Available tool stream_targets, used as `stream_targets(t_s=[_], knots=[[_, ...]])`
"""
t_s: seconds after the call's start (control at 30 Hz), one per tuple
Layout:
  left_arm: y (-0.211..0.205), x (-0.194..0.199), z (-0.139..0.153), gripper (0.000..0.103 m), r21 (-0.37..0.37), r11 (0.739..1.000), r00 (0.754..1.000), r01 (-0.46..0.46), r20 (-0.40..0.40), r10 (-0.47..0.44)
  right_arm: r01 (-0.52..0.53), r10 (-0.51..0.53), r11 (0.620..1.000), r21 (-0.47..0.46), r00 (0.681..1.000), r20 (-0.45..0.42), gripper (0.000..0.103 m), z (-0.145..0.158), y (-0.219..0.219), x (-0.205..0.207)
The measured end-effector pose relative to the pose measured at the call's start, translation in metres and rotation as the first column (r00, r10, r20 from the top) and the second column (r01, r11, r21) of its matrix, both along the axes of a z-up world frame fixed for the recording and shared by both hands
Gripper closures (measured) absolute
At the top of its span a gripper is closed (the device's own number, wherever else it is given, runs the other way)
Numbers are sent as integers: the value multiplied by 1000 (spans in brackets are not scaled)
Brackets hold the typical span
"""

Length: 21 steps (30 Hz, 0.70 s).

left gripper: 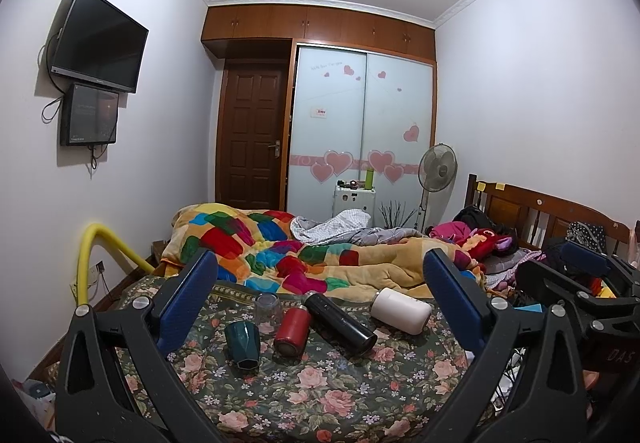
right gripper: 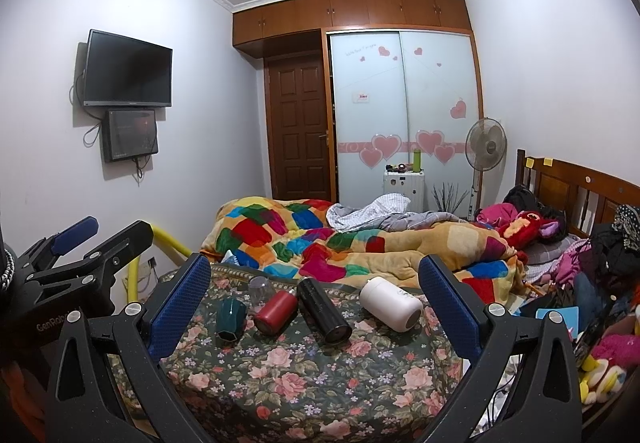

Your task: Flip cup upright

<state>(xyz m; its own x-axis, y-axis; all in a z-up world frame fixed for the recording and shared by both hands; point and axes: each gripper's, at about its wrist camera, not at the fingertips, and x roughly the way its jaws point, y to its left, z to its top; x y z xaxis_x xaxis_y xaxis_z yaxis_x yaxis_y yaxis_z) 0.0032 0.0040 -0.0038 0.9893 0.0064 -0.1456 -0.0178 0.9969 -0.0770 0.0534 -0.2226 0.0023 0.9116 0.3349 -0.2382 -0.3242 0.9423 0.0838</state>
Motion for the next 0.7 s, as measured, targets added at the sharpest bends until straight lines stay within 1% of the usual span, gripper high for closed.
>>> stream_targets(t_s=[0.4, 0.7], knots=[[5, 3, -1, 0, -8, 1000, 1000, -10, -5, 10, 0, 0, 1000, -5, 1000, -3, 0, -3, 3, 0], [10, 19, -12, 0, -22, 999, 999, -26, -39, 25, 1, -2, 1000, -23, 999, -39, 0, -9, 0, 17]])
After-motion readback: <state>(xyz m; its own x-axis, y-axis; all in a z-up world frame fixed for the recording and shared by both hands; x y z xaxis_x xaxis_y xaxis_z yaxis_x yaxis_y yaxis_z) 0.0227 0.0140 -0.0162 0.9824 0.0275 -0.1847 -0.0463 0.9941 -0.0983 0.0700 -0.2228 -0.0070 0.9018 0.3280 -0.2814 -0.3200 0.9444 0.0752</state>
